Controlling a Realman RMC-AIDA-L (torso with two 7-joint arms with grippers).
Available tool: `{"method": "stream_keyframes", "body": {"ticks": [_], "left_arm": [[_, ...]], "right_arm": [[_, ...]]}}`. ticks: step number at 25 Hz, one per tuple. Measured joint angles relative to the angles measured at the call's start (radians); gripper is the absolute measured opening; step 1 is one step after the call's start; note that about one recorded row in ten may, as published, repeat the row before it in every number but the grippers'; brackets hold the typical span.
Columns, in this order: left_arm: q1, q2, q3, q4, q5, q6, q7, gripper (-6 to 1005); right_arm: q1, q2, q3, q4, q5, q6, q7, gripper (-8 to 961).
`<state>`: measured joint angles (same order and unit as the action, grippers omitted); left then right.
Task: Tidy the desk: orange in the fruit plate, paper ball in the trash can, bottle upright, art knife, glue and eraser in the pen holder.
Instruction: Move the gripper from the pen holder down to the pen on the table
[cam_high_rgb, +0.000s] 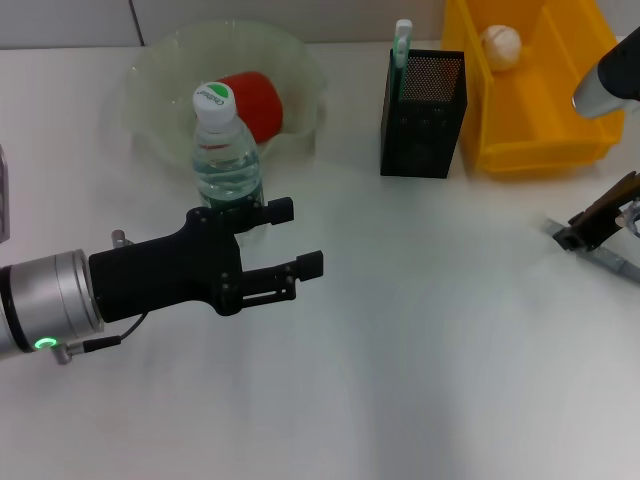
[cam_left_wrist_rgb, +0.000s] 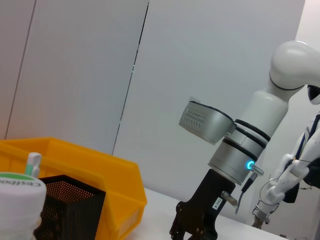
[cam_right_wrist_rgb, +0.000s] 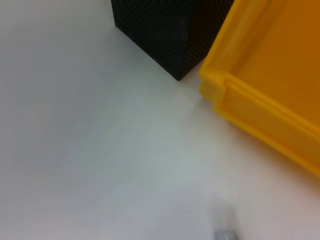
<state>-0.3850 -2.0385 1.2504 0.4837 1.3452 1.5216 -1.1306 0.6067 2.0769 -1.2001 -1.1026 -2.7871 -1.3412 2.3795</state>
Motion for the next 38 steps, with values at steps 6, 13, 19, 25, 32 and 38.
{"method": "stream_keyframes", "body": {"ticks": [6, 13, 19, 25, 32, 38], "left_arm": [[0.0, 0.0, 0.0, 0.0, 0.0, 0.0, 0.0, 797], [0.0, 0.0, -0.002, 0.001, 0.0, 0.0, 0.0, 797], [0.0, 0.0, -0.003, 0.001, 0.0, 0.0, 0.0, 798], [0.0, 0.001, -0.004, -0.001, 0.0, 0.0, 0.0, 798], [-0.002, 0.0, -0.002, -0.001, 0.0, -0.002, 0.001, 798], [-0.004, 0.0, 0.001, -0.001, 0.0, -0.002, 0.001, 797]], "right_arm": [[-0.002, 0.002, 0.004, 0.0, 0.003, 0.001, -0.009, 215], [-0.01, 0.002, 0.031, -0.028, 0.009, -0.004, -0.009, 110], [-0.014, 0.0, 0.047, -0.048, 0.016, -0.009, -0.01, -3], [-0.013, -0.002, 0.043, -0.048, 0.014, -0.011, -0.011, 29], [-0.011, 0.0, 0.037, -0.037, 0.012, -0.015, -0.029, 189], [-0.005, 0.0, 0.036, -0.004, 0.015, -0.014, -0.036, 259]]}}
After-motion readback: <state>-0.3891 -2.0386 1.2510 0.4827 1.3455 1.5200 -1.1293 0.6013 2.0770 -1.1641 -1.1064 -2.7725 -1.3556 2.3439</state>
